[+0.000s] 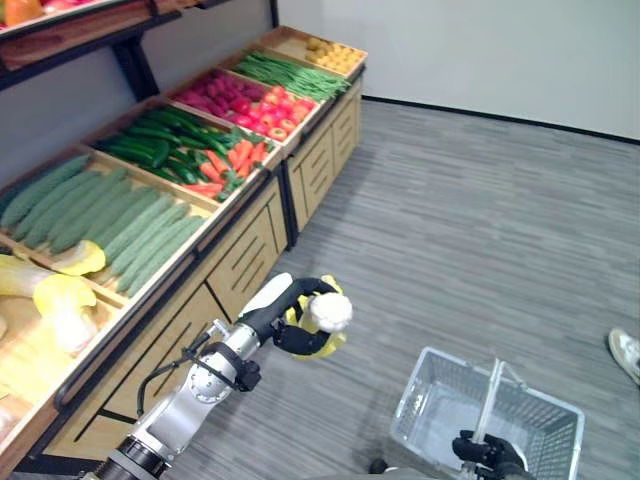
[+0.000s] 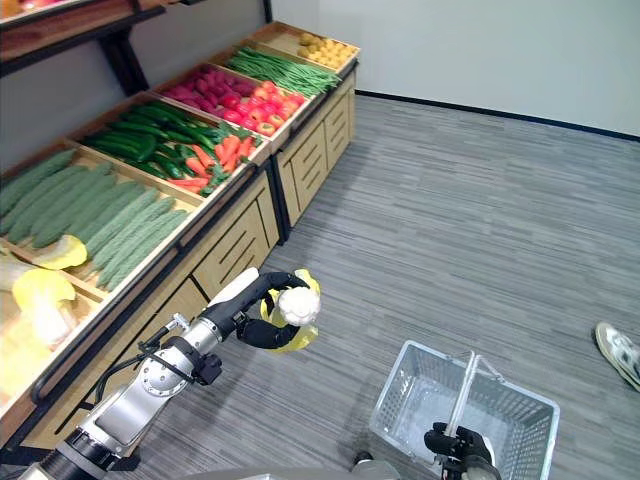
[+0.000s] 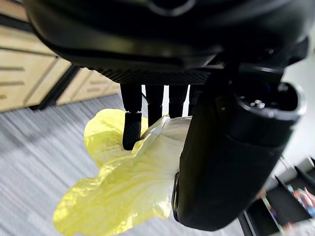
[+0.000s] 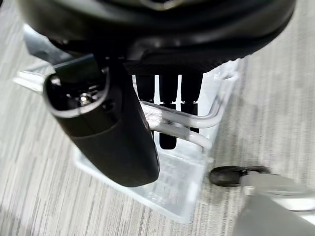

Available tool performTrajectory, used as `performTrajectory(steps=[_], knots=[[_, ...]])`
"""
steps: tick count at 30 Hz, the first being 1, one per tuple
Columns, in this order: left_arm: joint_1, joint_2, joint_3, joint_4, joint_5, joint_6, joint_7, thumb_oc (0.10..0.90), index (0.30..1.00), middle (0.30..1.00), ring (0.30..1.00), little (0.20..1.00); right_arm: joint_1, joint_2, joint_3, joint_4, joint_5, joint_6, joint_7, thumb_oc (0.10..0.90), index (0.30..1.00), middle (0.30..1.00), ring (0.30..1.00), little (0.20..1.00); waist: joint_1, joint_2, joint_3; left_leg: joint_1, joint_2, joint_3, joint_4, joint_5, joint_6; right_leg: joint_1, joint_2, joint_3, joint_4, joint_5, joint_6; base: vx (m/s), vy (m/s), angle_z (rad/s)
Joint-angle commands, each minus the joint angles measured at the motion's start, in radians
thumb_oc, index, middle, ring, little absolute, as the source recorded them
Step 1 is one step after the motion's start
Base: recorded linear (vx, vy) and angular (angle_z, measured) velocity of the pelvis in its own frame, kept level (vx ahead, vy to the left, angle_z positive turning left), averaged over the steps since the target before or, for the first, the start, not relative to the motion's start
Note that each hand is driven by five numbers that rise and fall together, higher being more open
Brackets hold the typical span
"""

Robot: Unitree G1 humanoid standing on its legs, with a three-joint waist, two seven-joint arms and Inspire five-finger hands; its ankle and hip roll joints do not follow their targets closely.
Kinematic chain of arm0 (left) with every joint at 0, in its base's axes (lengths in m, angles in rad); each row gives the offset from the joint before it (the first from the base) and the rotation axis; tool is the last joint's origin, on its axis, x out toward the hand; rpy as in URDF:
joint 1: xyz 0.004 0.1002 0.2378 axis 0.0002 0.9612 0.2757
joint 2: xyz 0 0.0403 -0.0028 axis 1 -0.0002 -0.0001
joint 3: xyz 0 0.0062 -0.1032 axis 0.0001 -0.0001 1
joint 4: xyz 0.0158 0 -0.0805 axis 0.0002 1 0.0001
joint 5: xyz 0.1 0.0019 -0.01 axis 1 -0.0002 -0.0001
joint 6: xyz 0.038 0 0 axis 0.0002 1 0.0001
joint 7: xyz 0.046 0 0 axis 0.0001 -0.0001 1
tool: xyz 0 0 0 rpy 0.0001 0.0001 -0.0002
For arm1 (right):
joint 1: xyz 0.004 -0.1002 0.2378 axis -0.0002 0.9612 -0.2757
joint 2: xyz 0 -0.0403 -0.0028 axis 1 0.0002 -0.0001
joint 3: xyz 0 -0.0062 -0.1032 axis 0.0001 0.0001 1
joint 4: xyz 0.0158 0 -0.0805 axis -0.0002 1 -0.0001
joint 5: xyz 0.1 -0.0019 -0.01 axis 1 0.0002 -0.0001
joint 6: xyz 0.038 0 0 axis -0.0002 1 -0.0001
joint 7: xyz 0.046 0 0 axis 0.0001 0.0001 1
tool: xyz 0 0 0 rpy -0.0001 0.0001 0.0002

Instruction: Get the vegetables into the basket

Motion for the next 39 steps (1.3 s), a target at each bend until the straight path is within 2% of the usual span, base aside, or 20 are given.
performTrajectory(steps=[1, 2, 7, 13, 22, 30, 39], knots=[[-0.033, 0.014, 0.092, -0.127, 0.027, -0.073, 0.074, 0.400, 0.300, 0.300, 0.300, 0.300, -0.060, -0.048, 0.030, -0.048, 0.022, -0.079, -0.006, 0.400, 0.300, 0.300, 0.300, 0.300, 0.050, 0.020, 0.006, -0.096, -0.152, -0.159, -0.044, 0.026, 0.033, 0.073, 0.049, -0.016, -0.004, -0.089, 0.081, 0.04, -0.177, -1.20], [-0.001, 0.016, 0.118, -0.149, 0.020, -0.072, 0.091, 0.400, 0.300, 0.300, 0.300, 0.300, -0.082, -0.052, 0.056, -0.035, 0.033, -0.080, 0.004, 0.400, 0.300, 0.300, 0.300, 0.300, 0.083, 0.030, 0.013, -0.124, -0.222, -0.268, -0.049, 0.035, 0.049, 0.068, 0.084, 0.062, -0.014, -0.074, 0.075, 0.03, -0.098, -1.51], [0.018, 0.023, 0.121, -0.159, 0.014, -0.074, 0.085, 0.400, 0.300, 0.300, 0.300, 0.300, -0.076, -0.050, 0.068, -0.043, 0.051, -0.082, 0.011, 0.400, 0.300, 0.300, 0.300, 0.300, 0.075, 0.045, -0.005, -0.072, -0.206, -0.248, -0.107, 0.044, 0.062, 0.086, 0.097, 0.093, -0.054, -0.061, 0.077, 0.06, 0.004, -1.38], [0.028, 0.027, 0.121, -0.153, 0.016, -0.068, 0.078, 0.400, 0.300, 0.300, 0.300, 0.300, -0.056, -0.048, 0.069, -0.103, 0.057, -0.086, 0.011, 0.400, 0.300, 0.300, 0.300, 0.300, 0.057, 0.053, -0.022, -0.033, -0.201, -0.214, -0.146, 0.053, 0.073, 0.104, 0.083, 0.089, -0.071, -0.058, 0.083, 0.05, 0.063, -0.01], [0.033, 0.043, 0.120, -0.155, 0.019, -0.063, 0.065, 0.400, 0.300, 0.300, 0.300, 0.300, -0.058, -0.074, 0.057, -0.212, 0.029, -0.082, 0.003, 0.400, 0.300, 0.300, 0.300, 0.300, 0.056, 0.058, -0.047, 0.016, -0.200, -0.200, -0.171, 0.040, 0.083, 0.128, 0.063, 0.088, -0.064, -0.074, 0.087, 0.06, 0.045, -0.03], [-0.022, 0.035, 0.073, -0.166, 0.020, -0.057, 0.059, 0.400, 0.300, 0.300, 0.300, 0.300, -0.132, -0.129, 0.099, -0.301, -0.023, -0.076, -0.014, 0.400, 0.300, 0.300, 0.300, 0.300, 0.057, 0.058, -0.057, 0.029, -0.196, -0.197, -0.186, 0.038, 0.081, 0.137, 0.060, 0.091, -0.089, -0.065, 0.092, 0.01, 0.008, 0.02], [-0.074, 0.045, 0.023, -0.220, -0.019, -0.060, 0.029, 0.400, 0.300, 0.300, 0.300, 0.300, -0.275, -0.180, 0.158, -0.256, -0.064, -0.055, -0.024, 0.400, 0.300, 0.300, 0.300, 0.300, 0.083, 0.061, -0.062, 0.043, -0.195, -0.209, -0.187, 0.033, 0.082, 0.163, 0.056, 0.071, -0.105, -0.067, 0.094, 0.00, 0.001, 0.01]])
